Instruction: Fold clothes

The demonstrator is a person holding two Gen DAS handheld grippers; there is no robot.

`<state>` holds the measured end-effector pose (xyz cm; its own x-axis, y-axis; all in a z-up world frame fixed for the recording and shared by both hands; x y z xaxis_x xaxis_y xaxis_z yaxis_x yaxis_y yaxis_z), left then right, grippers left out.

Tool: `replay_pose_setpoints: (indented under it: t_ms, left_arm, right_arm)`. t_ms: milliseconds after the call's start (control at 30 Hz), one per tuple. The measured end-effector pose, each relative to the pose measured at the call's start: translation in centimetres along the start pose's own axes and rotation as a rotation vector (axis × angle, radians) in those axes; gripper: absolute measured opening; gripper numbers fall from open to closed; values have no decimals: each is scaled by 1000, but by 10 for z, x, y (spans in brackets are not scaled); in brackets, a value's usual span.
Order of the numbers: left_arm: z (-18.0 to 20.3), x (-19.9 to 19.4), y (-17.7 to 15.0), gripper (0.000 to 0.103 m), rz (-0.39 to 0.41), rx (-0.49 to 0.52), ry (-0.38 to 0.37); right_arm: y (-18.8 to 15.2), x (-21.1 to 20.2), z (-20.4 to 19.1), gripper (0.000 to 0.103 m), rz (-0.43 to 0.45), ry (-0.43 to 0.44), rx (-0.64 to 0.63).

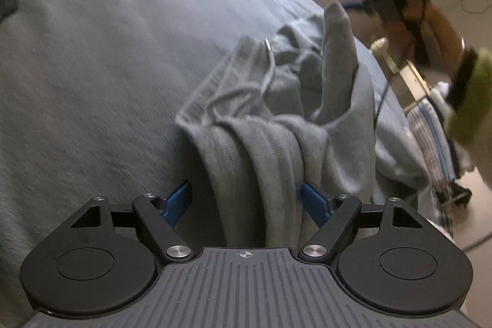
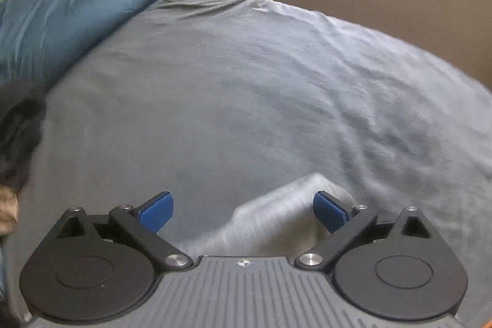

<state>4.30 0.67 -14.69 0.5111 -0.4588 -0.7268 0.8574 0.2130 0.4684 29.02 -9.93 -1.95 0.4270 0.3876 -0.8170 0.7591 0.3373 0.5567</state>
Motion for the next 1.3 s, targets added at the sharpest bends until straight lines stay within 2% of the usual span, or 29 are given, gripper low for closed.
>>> replay_pose_setpoints:
  t_ms: [67, 133, 200, 300, 400, 467, 567, 700, 767, 867, 900, 1000, 1067, 1100, 1133, 1200, 1300]
  left_arm:
    - [-1, 4, -2, 78, -7, 4, -6]
    - [-1, 8, -4, 76, -18, 7, -24]
    - [1, 11, -6, 74, -36, 14, -45]
    - [5, 13, -11, 72, -56, 47, -69]
    - [9, 16, -13, 64, -61, 68, -74]
    - [11, 17, -14, 56, -62, 78, -77]
    - [9, 21, -12, 52, -66, 68, -77]
    - [8, 22, -12, 48, -63, 65, -65]
    - [9, 21, -12, 47, -55, 66, -53]
    - [9, 20, -11, 45, -42, 67, -34]
    - [10, 20, -11, 44, -38, 68, -27]
    - [11, 19, -11, 41, -26, 69, -8]
    - [11, 18, -11, 35, -18, 71, 5]
    - [12, 17, -11, 31, -14, 71, 11]
    - [12, 17, -11, 29, -10, 72, 17]
    - [12, 16, -7, 24, 3, 81, 22]
    - [12, 16, 0, 22, 25, 99, 26]
  right_arm:
    - [1, 9, -24, 100, -55, 136, -58]
    - [-10, 25, -50, 101, -165, 292, -146]
    - [-25, 44, -64, 101, -263, 372, -208]
    - [-44, 75, -64, 101, -366, 409, -220]
    - [-62, 105, -44, 101, -480, 390, -126]
    - [-63, 102, -39, 101, -483, 413, -125]
    - [-65, 93, -31, 99, -477, 451, -131]
    - [-30, 72, 5, 98, -313, 351, -76]
    - [-12, 69, 34, 98, -226, 209, -7]
    - [-5, 77, 74, 98, -204, -32, 53]
    - [-8, 81, 81, 99, -214, -76, 65]
    - [-33, 102, 85, 100, -311, -129, 67]
    - [-47, 101, 85, 98, -309, -155, 17]
    - [-50, 94, 84, 81, -287, -154, 15]
    - [-52, 85, 84, 52, -261, -151, 17]
    - [-61, 59, 91, 23, -230, -144, 81]
    - [-84, 11, 115, 21, -181, -241, 93]
Point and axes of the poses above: each gripper's, at about its wrist camera, not at the fingertips, and x roughly the way its jaws point, z to its right, y to its top, the point moved 8 cm from there along x, roughly the way its jaws point, and after that the axes turned 4 degrees about y, right-handed, at the moved point
